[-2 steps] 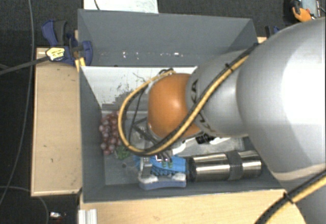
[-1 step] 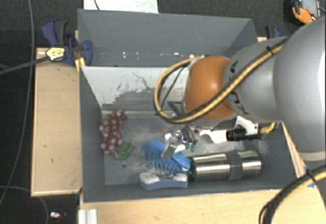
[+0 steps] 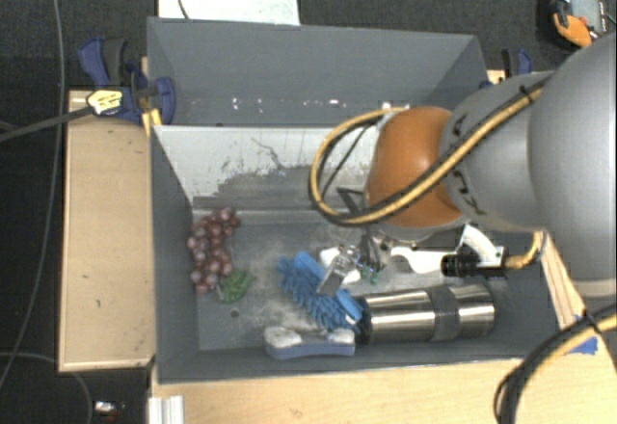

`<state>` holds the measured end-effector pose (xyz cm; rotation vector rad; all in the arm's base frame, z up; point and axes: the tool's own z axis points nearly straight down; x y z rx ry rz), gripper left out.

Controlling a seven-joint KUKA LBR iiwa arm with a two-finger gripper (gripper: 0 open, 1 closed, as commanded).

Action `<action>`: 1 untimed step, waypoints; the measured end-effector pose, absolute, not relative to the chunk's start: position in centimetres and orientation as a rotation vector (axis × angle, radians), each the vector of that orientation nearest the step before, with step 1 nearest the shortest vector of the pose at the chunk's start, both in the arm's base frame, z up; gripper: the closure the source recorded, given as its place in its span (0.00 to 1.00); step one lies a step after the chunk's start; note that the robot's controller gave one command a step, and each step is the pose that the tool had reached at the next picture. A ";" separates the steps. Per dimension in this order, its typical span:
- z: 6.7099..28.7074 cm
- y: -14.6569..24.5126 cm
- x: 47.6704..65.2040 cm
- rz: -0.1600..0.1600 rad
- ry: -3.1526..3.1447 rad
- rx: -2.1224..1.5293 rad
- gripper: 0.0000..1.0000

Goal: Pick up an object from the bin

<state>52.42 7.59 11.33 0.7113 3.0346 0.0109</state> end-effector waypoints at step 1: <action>7.7 9.2 56.5 0.008 3.110 -0.006 1.00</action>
Offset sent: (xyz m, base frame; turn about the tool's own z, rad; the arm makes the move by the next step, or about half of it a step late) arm 0.0000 0.0000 0.0000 0.0000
